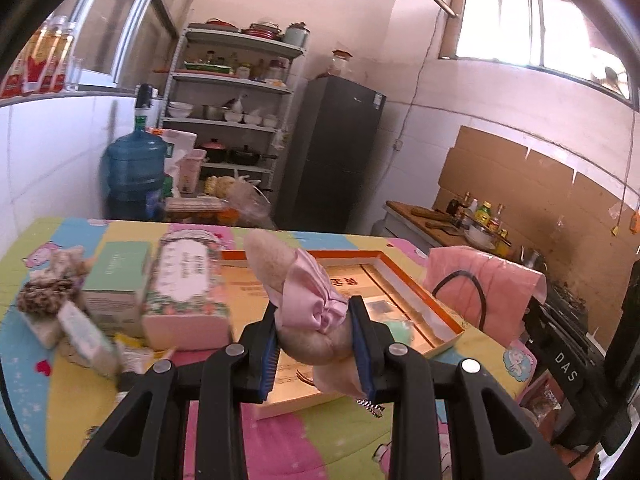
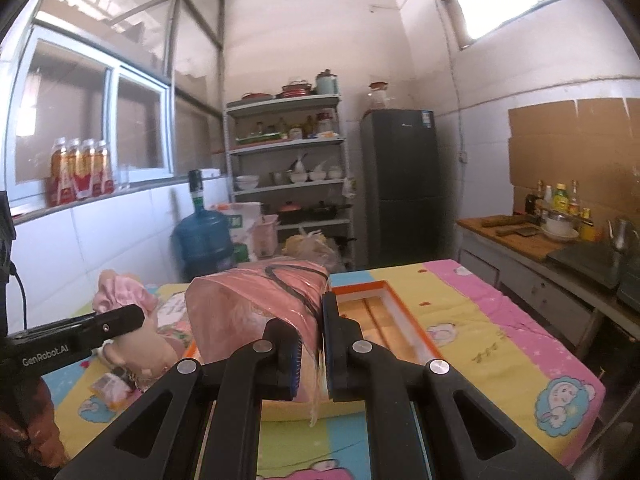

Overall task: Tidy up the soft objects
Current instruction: 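Carry the bunny and pink bag over the box lid, right gripper releasing the bag inside, then lower the pink bunny into the box lid and open the left gripper, then withdraw both grippers from the box lid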

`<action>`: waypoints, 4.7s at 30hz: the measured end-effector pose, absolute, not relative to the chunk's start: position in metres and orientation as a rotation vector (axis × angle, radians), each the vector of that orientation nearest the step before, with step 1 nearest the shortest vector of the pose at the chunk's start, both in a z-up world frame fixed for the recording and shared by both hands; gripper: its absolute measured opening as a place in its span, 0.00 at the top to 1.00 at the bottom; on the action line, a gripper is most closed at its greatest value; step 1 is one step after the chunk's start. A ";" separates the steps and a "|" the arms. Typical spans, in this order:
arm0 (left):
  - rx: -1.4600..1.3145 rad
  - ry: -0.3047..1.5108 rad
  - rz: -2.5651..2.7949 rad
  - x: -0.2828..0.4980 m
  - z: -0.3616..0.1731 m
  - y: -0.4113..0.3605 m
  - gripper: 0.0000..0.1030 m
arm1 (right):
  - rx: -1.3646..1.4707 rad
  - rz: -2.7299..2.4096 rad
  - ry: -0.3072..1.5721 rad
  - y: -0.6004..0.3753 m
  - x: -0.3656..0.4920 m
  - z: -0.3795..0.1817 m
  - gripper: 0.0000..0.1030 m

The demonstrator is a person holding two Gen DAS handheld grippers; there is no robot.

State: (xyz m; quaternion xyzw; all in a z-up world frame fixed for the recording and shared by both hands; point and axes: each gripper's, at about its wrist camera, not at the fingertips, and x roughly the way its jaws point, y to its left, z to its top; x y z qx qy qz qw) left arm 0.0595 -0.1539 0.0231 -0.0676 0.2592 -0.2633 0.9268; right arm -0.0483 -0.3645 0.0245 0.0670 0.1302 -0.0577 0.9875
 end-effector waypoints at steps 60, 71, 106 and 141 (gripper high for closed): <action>-0.179 0.751 -0.463 0.150 -0.056 -0.210 0.51 | 0.292 -0.087 0.531 -0.425 0.093 -0.043 0.64; -0.142 0.742 -0.426 0.139 -0.048 -0.206 0.27 | 0.298 -0.068 0.545 -0.420 0.087 -0.045 0.46; -0.126 0.560 -0.360 0.056 0.000 -0.122 0.19 | 0.242 -0.056 0.463 -0.348 0.003 0.002 0.43; -0.104 0.451 -0.210 0.003 0.014 -0.015 0.19 | 0.111 0.070 0.419 -0.238 -0.029 0.028 0.43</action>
